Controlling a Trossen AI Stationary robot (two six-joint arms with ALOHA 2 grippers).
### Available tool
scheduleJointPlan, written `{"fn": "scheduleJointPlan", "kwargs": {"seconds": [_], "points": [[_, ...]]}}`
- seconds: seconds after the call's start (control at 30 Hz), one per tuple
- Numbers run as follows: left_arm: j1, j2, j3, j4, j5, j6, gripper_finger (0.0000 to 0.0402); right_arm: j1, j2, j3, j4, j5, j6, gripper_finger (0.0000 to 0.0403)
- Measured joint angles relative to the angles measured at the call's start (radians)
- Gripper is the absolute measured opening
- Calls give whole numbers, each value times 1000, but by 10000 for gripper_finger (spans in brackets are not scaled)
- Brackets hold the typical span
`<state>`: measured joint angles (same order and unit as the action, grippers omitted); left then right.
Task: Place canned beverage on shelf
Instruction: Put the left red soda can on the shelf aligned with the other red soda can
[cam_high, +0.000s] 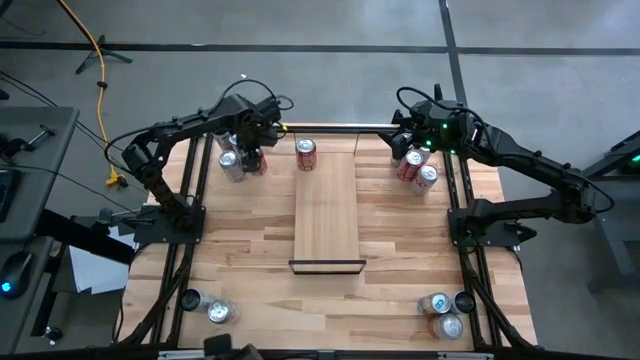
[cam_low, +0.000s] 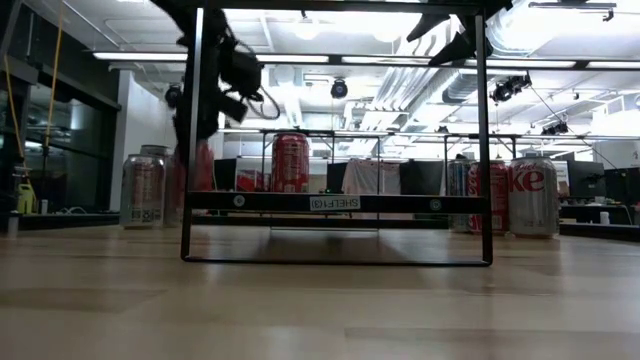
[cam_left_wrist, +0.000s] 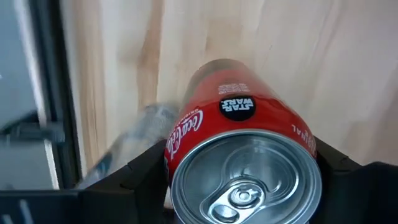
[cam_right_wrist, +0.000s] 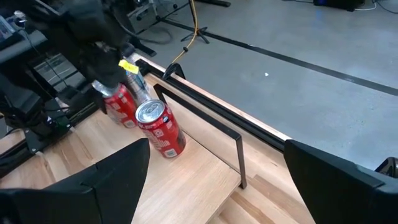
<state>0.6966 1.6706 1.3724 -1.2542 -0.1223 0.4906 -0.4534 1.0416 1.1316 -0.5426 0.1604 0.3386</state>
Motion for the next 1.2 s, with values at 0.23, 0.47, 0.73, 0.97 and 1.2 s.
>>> {"fn": "scheduleJointPlan", "kwargs": {"seconds": [0.23,0.47,0.73,0.97,1.2], "points": [[-82,-4,229,-249,42,-461,221,0,1,0,0,17,2,357],[-299,-3,341,-232,95,-483,221,0,1,0,-10,28,5,357],[-586,20,344,-59,51,-359,221,0,1,-1,-66,45,5,357],[-616,146,359,107,-36,-301,221,0,24,-2,-70,63,42,357],[-594,295,473,-28,-4,-257,221,0,81,-2,-72,47,48,357]]}}
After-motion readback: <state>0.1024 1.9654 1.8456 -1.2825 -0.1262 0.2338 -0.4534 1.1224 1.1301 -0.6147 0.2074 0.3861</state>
